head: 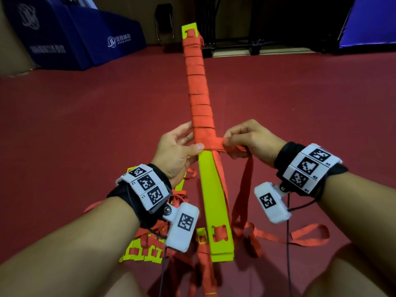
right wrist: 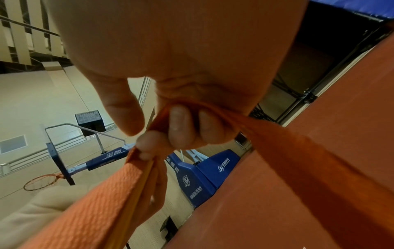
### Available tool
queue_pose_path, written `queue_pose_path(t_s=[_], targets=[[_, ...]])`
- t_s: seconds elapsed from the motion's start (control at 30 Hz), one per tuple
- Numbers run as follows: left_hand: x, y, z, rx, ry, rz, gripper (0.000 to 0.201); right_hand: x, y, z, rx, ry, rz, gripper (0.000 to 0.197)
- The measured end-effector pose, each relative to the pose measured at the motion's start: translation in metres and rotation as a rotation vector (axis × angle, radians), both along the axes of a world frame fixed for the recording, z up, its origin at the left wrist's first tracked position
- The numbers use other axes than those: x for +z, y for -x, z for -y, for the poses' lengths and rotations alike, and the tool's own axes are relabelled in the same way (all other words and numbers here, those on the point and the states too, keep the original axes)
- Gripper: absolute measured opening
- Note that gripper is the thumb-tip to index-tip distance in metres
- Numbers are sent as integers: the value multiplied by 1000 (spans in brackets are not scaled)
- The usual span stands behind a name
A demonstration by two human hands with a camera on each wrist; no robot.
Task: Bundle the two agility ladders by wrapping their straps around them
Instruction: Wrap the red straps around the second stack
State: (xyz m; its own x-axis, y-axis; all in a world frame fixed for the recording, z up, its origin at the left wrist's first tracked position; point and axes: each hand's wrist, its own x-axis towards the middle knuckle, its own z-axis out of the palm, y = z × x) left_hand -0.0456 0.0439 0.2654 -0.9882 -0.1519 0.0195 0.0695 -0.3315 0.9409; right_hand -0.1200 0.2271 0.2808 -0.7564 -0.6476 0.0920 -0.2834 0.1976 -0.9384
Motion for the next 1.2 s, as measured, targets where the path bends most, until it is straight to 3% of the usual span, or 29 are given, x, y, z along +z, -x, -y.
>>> queue_pose_path(t_s=[0.2, 0.5, 0.7, 1.2], targets=[[1, 0, 0, 9, -4, -11, 53, -5, 0, 0, -4, -65, -139, 34], [-1, 0, 2, -53, -82, 8, 52, -8, -2, 6, 19, -24, -98, 17], [-1, -2, -5, -128, 143, 40, 46, -7, -1, 5, -2, 44, -207, 17], [-5, -4, -11, -73, 139, 35, 43, -7, -6, 8, -44, 165, -185, 7]])
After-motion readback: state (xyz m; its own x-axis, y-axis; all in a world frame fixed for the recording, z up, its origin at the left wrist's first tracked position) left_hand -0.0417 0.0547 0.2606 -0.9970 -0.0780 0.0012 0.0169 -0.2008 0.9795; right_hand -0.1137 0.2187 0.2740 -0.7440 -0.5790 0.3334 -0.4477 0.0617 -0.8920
